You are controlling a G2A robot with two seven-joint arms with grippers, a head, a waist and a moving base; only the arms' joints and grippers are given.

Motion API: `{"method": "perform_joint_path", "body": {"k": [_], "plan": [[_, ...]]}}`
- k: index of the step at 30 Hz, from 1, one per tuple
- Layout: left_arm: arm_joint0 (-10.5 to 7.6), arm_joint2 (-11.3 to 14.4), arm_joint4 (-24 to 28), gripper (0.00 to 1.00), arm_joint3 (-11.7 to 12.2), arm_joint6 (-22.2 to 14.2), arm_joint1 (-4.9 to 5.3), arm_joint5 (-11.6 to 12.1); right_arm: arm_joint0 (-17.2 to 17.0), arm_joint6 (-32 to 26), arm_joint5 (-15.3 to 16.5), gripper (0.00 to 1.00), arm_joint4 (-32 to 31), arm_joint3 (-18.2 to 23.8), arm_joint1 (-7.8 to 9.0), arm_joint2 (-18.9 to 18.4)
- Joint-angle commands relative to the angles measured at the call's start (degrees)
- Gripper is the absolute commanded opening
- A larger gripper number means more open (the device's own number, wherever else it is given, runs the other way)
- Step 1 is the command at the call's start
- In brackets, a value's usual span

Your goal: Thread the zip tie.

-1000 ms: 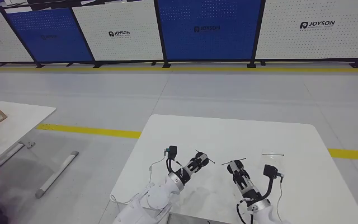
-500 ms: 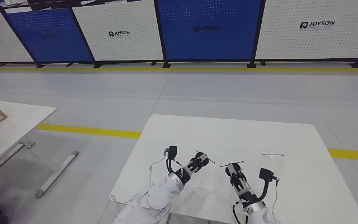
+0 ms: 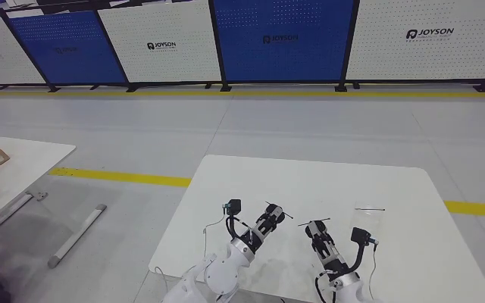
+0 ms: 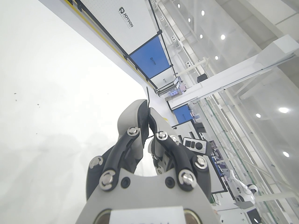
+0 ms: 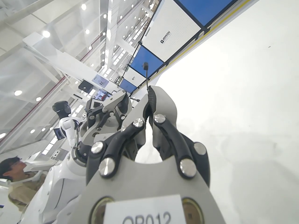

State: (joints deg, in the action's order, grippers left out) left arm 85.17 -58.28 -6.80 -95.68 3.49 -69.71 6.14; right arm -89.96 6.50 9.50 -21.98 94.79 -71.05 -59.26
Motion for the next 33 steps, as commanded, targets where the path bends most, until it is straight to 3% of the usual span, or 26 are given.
{"method": "perform_joint_path", "body": {"k": [1,4,8,12,24,33], "plan": [[0.00,-0.01,0.02,0.00,0.00,-0.01,0.00,0.01,-0.04,0.02,0.55,0.00,0.87,0.32,-0.07,0.02],[0.00,-0.01,0.02,0.00,0.00,-0.01,0.00,0.01,0.13,-0.70,3.68,0.00,6.67,0.29,-0.35,-0.50],[0.00,-0.01,0.02,0.00,0.00,-0.01,0.00,0.01,1.44,-1.09,5.52,0.00,10.63,-1.03,-1.00,0.65],[0.00,-0.01,0.02,0.00,0.00,-0.01,0.00,0.01,3.10,-0.17,3.29,0.00,10.71,-2.88,-1.71,2.02],[0.00,-0.01,0.02,0.00,0.00,-0.01,0.00,0.01,3.08,-0.20,2.89,0.00,12.65,-2.77,-1.92,1.09],[0.00,-0.01,0.02,0.00,0.00,-0.01,0.00,0.01,4.36,-1.87,0.14,0.00,13.25,-3.80,-2.40,1.30]]}}
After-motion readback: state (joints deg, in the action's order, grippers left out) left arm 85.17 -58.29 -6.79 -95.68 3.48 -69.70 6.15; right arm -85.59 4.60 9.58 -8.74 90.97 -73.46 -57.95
